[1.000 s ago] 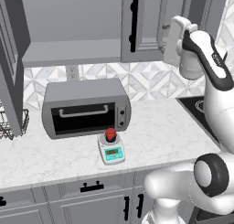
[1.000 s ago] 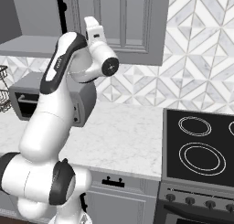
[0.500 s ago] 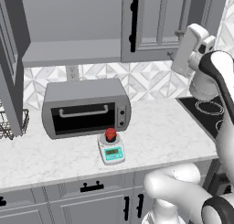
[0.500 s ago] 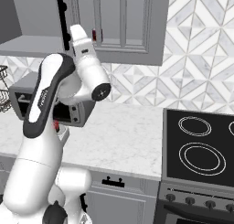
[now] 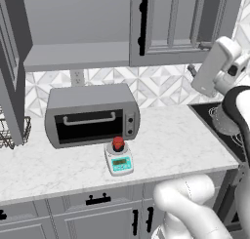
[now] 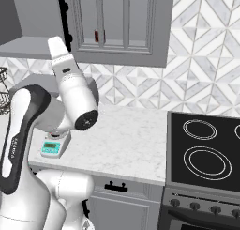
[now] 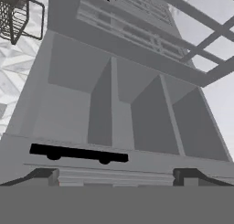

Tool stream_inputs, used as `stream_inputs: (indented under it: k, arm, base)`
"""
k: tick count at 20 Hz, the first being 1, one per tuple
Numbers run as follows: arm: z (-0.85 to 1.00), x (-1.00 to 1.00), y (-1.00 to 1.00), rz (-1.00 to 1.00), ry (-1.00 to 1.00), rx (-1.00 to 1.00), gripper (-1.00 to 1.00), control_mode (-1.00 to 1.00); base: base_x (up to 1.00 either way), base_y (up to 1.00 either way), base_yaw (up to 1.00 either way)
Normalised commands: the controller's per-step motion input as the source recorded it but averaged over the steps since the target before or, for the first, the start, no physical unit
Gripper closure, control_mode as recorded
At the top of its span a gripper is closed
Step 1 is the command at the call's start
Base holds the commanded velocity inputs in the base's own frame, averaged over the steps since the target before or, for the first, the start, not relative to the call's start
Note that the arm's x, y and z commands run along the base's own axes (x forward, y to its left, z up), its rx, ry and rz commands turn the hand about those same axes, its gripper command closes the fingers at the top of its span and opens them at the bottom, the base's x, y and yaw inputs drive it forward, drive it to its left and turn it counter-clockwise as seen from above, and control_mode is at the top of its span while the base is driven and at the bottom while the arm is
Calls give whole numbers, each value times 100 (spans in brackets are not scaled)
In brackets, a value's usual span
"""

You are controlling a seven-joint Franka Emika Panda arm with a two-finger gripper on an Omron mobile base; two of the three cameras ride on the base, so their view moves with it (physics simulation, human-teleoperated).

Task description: Pick the jam and place it on the digital scale for weighing, and close the cabinet.

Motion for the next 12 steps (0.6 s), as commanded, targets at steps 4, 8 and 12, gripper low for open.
stream_inputs:
  k: [4, 8, 12]
  arm:
    - [-19, -22, 87, 0, -3, 0, -100, -100]
    - [-41, -18, 95, 0, -3, 0, -100, -100]
    - [-48, -3, 100, 0, -3, 5, -100, -100]
  base:
    - [0, 0, 0]
    - [0, 0, 0]
    - [0, 0, 0]
